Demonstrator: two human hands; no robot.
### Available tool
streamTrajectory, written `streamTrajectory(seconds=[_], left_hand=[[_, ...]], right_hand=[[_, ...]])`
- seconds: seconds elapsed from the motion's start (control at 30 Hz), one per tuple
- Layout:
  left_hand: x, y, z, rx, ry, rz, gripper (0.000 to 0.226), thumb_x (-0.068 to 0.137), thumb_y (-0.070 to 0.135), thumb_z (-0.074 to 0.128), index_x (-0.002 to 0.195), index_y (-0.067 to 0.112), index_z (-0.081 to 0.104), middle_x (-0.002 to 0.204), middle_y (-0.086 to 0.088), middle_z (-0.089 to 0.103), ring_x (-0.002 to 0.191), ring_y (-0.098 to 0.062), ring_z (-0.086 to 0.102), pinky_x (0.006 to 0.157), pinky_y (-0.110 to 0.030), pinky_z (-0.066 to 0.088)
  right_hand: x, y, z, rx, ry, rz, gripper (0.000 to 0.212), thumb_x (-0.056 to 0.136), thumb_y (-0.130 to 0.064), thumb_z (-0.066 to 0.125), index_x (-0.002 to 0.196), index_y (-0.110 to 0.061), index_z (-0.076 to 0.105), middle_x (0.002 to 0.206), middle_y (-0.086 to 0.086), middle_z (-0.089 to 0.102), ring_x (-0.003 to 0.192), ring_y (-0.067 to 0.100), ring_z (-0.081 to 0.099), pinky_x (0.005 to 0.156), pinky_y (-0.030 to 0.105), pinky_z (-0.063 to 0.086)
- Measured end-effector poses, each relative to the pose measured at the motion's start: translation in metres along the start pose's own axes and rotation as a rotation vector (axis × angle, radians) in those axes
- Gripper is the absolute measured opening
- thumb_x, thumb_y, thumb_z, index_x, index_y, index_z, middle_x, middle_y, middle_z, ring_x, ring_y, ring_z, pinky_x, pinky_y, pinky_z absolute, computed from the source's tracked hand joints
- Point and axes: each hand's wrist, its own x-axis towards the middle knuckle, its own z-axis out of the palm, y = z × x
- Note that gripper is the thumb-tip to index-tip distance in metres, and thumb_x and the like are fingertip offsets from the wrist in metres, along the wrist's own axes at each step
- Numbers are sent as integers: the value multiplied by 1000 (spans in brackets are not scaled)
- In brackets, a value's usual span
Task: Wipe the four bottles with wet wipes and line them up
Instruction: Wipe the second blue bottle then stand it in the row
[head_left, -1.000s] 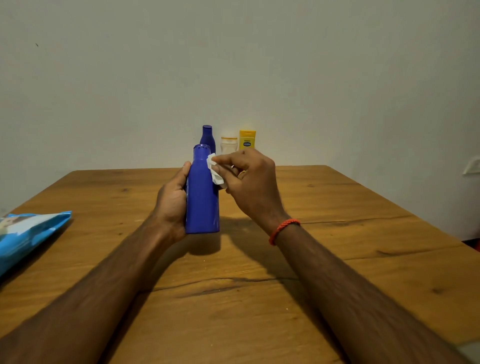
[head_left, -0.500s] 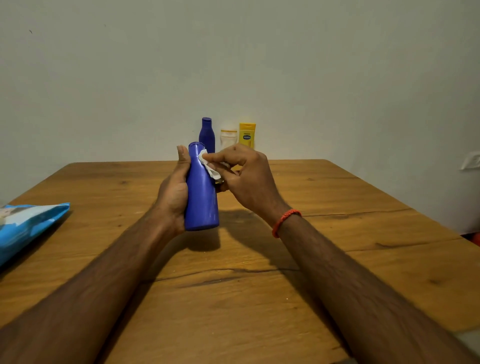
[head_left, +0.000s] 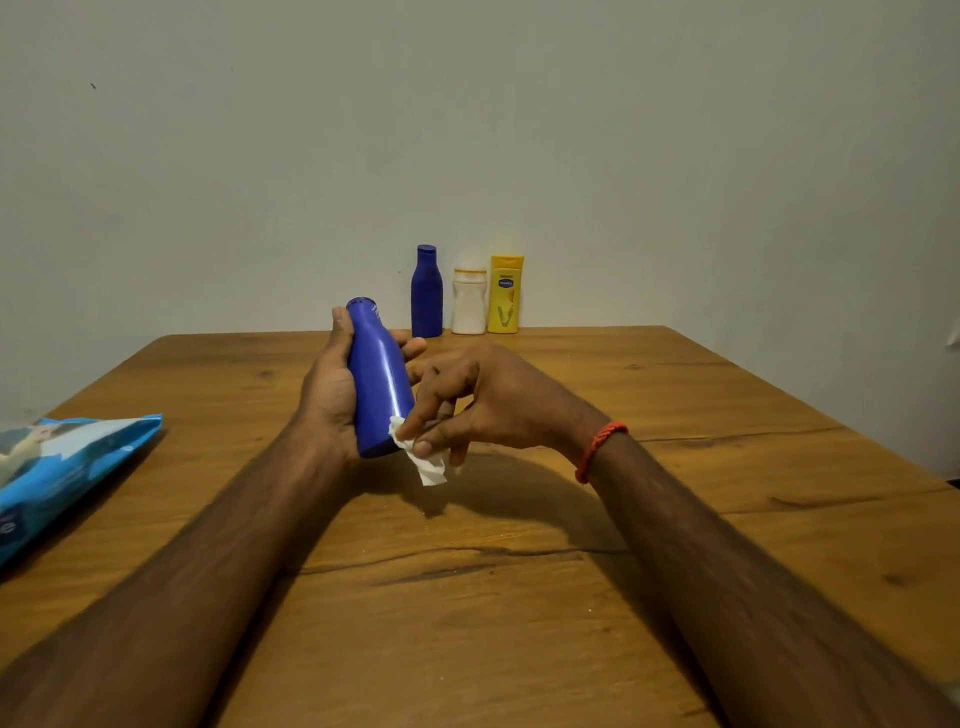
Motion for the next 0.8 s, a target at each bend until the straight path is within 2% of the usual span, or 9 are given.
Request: streamTrajectory(seconds=[0.13,0.23,0.33,0.47,0.6,0.7,0.8], left_hand=[[-2,-2,1,-22,-45,-19,69,87,70,52,123,13,64,102,-9,75,78,-24,72,65,-38,61],[-5,-7,7,-3,-102,-29,68,86,70,54,124,14,63,99,-9,74,76,-24,72,62,-37,61],[-6,-10,12,16,-144,17,69,87,69,53,126,13,63,99,-8,72,78,-21,71,63,-34,60],[-7,-10,16,68,-145,82,66,88,68,49,125,16,64,100,-5,73,78,-18,71,64,-32,59],[-9,-10,18,193,-165,136,65,89,67,42,125,16,62,94,-6,73,75,-19,69,63,-32,58],[-12,-11,20,236,-190,113,62,92,67,41,118,15,62,85,-6,71,67,-18,65,59,-31,56],[-12,-13,23,274,-254,89,67,88,68,42,121,12,57,81,-5,67,62,-17,62,54,-28,54]], right_hand=[[3,1,8,-38,175,-5,21,82,-15,79,103,-13,77,114,-6,65,108,3,58,73,17,56],[5,3,15,-85,358,-18,22,82,-14,79,104,-9,76,112,7,69,95,-2,57,71,10,52],[7,8,16,-120,539,12,23,83,-17,80,104,-11,75,100,5,68,86,5,60,69,15,51],[8,9,11,-96,696,-6,21,85,-20,78,103,-10,74,100,5,69,86,12,64,68,22,57],[7,6,9,-95,774,-54,20,86,-18,77,104,-10,74,99,5,71,87,8,62,72,15,54],[8,6,4,-108,854,-76,18,87,-17,75,104,-10,74,98,5,72,87,6,61,74,13,50],[7,7,1,-98,914,-49,16,88,-17,74,102,-9,75,97,3,73,86,6,62,73,11,49]])
